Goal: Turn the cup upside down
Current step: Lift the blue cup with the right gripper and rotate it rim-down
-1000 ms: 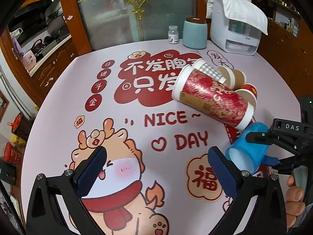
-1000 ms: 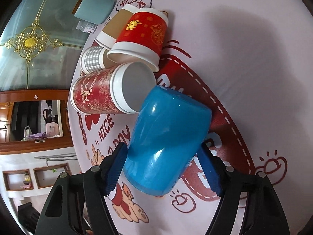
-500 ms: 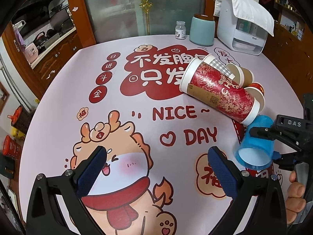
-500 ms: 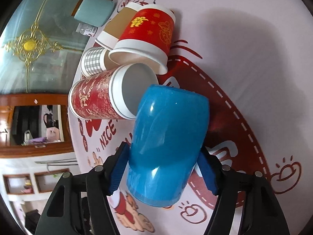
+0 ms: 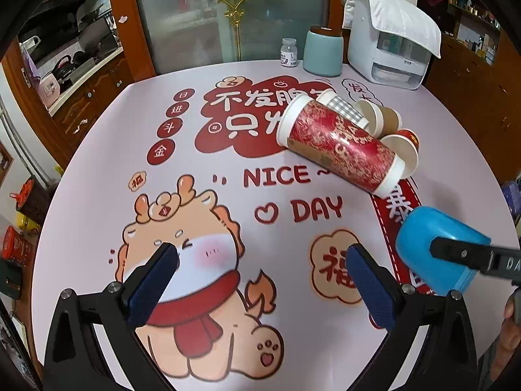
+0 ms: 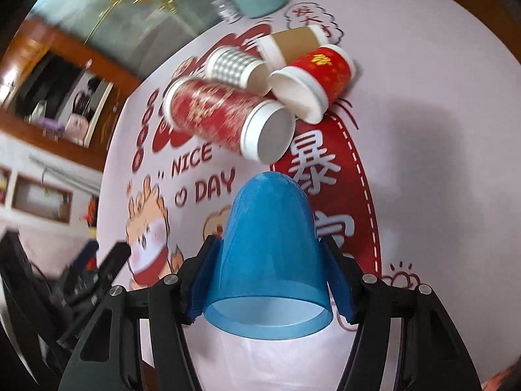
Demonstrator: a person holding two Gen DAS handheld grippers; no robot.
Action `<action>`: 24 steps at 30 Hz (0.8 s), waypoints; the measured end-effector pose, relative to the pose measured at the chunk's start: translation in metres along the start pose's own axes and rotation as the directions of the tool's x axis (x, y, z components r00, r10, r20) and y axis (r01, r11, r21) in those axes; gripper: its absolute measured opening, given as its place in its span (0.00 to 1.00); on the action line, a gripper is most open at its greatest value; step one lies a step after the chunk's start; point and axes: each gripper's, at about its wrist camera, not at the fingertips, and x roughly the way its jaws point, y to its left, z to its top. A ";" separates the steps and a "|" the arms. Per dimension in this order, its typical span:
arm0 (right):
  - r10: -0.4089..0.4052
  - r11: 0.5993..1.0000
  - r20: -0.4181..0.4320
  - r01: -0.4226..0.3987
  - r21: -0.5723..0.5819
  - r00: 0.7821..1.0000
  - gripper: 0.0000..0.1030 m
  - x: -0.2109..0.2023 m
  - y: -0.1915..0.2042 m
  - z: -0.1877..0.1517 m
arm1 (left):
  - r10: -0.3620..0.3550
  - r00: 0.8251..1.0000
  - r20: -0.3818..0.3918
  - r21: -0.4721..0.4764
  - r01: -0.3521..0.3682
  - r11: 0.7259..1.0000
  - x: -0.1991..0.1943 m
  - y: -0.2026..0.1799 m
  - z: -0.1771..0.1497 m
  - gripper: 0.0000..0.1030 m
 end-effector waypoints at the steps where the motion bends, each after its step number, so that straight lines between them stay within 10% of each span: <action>1: 0.003 1.000 0.002 -0.003 -0.009 1.000 0.60 -0.001 0.000 -0.006 | -0.001 1.000 -0.003 -0.001 0.001 1.000 -0.001 -0.001 -0.003 0.99; 24: 0.106 0.985 0.329 -0.054 -0.162 0.938 0.60 -0.026 -0.007 -0.118 | -0.054 0.997 -0.050 -0.060 0.051 0.997 -0.010 -0.010 -0.066 0.99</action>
